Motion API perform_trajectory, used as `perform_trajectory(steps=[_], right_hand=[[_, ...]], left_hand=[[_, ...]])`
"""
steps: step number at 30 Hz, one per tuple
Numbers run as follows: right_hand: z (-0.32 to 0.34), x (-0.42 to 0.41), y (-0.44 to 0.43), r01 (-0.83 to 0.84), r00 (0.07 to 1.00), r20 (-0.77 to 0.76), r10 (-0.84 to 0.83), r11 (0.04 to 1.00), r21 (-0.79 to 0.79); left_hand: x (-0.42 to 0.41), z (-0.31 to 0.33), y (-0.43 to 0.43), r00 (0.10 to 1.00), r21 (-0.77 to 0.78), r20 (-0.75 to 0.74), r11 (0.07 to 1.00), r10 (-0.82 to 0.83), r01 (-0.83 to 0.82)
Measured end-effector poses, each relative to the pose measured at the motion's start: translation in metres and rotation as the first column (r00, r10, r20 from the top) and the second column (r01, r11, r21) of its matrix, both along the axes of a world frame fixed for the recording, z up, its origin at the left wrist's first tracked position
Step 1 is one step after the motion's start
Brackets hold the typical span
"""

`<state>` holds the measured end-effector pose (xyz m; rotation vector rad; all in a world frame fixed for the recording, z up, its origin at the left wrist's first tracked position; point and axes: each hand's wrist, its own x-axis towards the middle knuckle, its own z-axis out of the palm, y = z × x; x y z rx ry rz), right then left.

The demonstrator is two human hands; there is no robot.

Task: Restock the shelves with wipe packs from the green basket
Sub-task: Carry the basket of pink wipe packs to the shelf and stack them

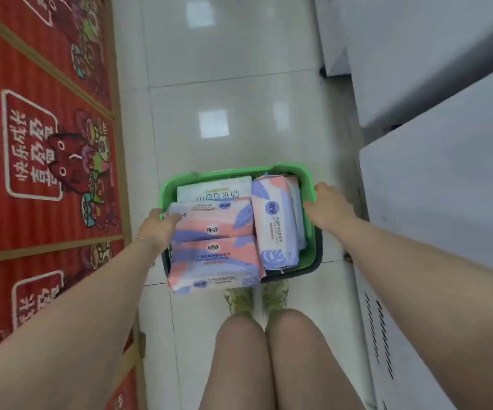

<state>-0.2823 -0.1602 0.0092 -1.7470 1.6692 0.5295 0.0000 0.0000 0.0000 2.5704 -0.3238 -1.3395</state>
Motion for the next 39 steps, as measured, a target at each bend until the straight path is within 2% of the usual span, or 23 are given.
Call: perform_trajectory(steps=[3, 6, 10, 12, 15, 20, 24, 28, 31, 39], right_hand=[[-0.04, -0.008, 0.005, 0.186, 0.982, -0.03, -0.184, 0.981, 0.053], [-0.073, -0.013, 0.01, 0.409, 0.91, 0.006, -0.415, 0.899, 0.16], [-0.099, -0.015, 0.008, 0.556, 0.81, 0.096, -0.579, 0.809, 0.189], [-0.105, -0.012, 0.007, 0.614, 0.748, 0.128, -0.651, 0.753, 0.239], [-0.104, -0.006, 0.004, 0.641, 0.714, 0.124, -0.689, 0.715, 0.28], [-0.094, -0.003, 0.004, 0.671, 0.692, 0.153, -0.706, 0.707, 0.224], [-0.06, 0.001, -0.003, 0.683, 0.678, 0.168, -0.715, 0.698, 0.213], [-0.009, 0.006, -0.015, 0.663, 0.707, 0.173, -0.685, 0.728, 0.173], [0.041, 0.016, -0.025, 0.632, 0.744, 0.184, -0.642, 0.766, 0.119], [0.191, 0.06, -0.075, 0.665, 0.72, 0.226, -0.656, 0.745, 0.043]], left_hand=[[0.001, -0.038, 0.014, 0.99, 0.039, -0.033, 0.99, 0.137, -0.136], [0.008, -0.072, 0.029, 0.967, 0.051, -0.05, 0.968, 0.249, -0.247], [0.011, -0.1, 0.037, 0.836, -0.051, -0.202, 0.847, 0.509, -0.528], [0.01, -0.107, 0.039, 0.789, -0.033, -0.295, 0.819, 0.54, -0.573], [0.008, -0.106, 0.036, 0.734, 0.001, -0.403, 0.802, 0.547, -0.597], [0.012, -0.094, 0.03, 0.698, 0.001, -0.443, 0.778, 0.563, -0.628], [0.019, -0.055, 0.022, 0.709, -0.006, -0.426, 0.782, 0.562, -0.623], [0.031, 0.004, 0.012, 0.724, -0.029, -0.411, 0.786, 0.554, -0.618], [0.04, 0.056, 0.002, 0.745, -0.061, -0.396, 0.794, 0.537, -0.605], [0.081, 0.208, -0.042, 0.795, -0.205, -0.41, 0.805, 0.446, -0.557]])
